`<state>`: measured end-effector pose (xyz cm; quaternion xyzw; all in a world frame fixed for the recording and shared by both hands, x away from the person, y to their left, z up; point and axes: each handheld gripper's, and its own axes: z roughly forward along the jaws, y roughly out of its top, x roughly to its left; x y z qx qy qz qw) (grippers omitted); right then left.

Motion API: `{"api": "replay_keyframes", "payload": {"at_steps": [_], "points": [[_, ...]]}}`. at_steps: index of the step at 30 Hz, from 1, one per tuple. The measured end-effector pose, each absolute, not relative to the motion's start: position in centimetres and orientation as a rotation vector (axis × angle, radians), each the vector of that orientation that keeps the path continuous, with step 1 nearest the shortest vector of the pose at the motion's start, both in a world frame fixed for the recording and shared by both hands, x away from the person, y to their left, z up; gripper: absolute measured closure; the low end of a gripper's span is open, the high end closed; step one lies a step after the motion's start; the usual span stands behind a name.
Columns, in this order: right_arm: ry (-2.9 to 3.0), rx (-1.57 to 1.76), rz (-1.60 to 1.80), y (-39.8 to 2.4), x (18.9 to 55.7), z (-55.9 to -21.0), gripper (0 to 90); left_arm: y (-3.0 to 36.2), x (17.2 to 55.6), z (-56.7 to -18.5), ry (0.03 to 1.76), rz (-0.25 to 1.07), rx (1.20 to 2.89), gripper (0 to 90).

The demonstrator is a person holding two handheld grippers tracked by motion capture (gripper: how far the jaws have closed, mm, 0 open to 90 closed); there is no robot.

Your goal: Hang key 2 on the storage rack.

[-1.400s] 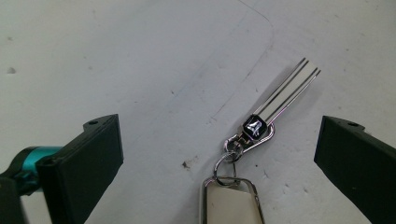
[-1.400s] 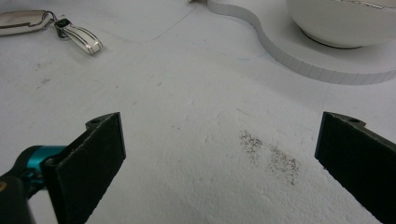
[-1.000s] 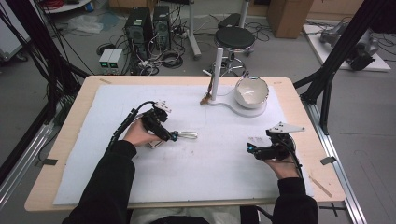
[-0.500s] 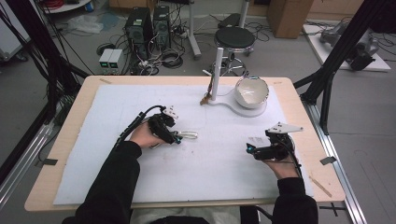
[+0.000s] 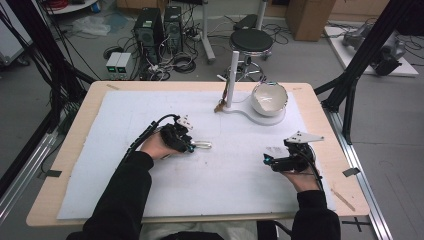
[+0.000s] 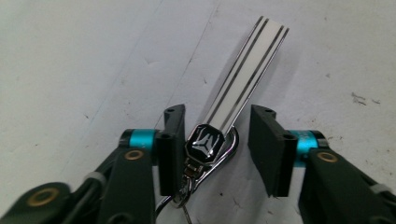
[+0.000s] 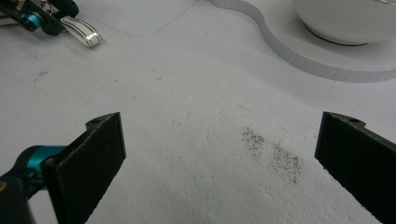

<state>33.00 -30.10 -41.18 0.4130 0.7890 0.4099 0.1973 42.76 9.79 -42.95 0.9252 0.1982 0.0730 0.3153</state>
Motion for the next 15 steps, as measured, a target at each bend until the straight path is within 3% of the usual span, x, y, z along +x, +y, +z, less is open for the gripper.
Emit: {"api": "replay_keyframes", "payload": {"at_steps": [15], "points": [[2.19,1.142,1.159,-30.18,32.83,-41.01,0.9,9.98,42.76,-42.73,0.499,0.188,2.452,73.7]]}}
